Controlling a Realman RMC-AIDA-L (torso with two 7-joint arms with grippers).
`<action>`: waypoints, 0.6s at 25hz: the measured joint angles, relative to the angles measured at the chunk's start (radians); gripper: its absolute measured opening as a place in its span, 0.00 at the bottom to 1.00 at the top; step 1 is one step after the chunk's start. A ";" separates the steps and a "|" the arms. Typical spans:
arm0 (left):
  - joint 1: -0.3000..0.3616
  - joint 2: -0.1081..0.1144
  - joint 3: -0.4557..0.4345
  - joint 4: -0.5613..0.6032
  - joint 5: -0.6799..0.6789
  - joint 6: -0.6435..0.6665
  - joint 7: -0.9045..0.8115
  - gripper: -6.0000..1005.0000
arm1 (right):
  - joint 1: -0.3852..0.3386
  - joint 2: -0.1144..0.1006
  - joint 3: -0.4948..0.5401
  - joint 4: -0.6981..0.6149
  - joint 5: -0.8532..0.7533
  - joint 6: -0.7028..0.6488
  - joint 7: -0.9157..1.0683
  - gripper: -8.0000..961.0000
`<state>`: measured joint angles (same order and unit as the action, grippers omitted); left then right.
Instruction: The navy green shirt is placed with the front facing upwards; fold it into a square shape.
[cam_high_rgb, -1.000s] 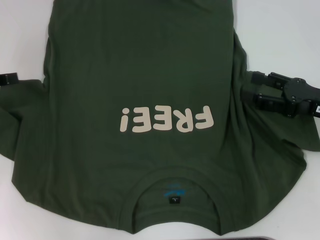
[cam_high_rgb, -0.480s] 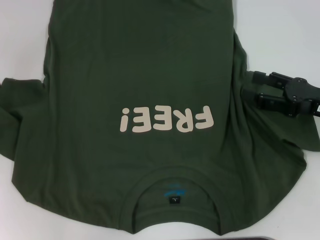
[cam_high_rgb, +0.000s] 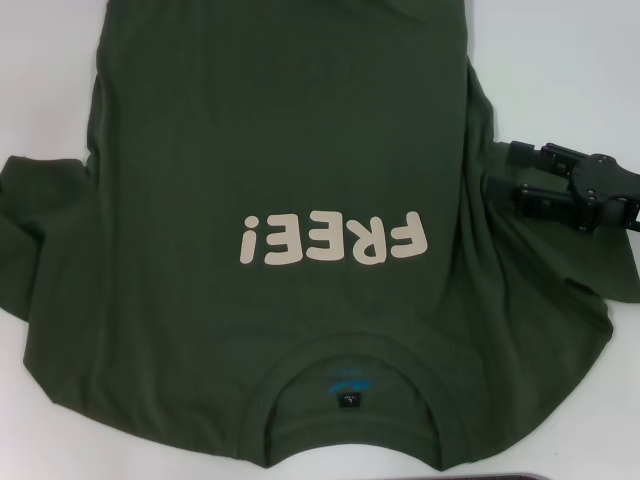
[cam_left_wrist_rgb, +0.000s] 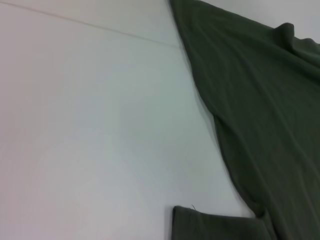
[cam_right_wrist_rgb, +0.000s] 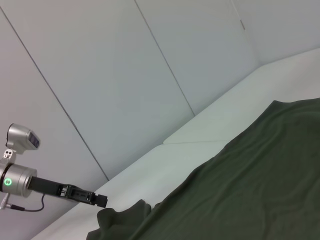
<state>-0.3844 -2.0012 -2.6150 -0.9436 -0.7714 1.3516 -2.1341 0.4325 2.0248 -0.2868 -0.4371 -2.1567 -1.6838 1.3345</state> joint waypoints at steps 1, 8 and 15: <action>0.000 0.000 0.001 0.001 0.001 0.000 0.001 0.77 | 0.000 0.000 0.000 0.000 0.000 0.000 0.000 0.95; -0.002 -0.005 0.004 0.003 0.042 -0.001 0.002 0.77 | 0.000 0.000 0.000 0.000 0.000 0.000 0.000 0.95; -0.005 -0.007 0.018 0.005 0.054 -0.001 0.006 0.77 | 0.000 0.000 0.000 0.000 0.000 0.001 0.000 0.95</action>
<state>-0.3891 -2.0078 -2.5975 -0.9389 -0.7177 1.3510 -2.1281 0.4326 2.0248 -0.2868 -0.4371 -2.1567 -1.6832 1.3346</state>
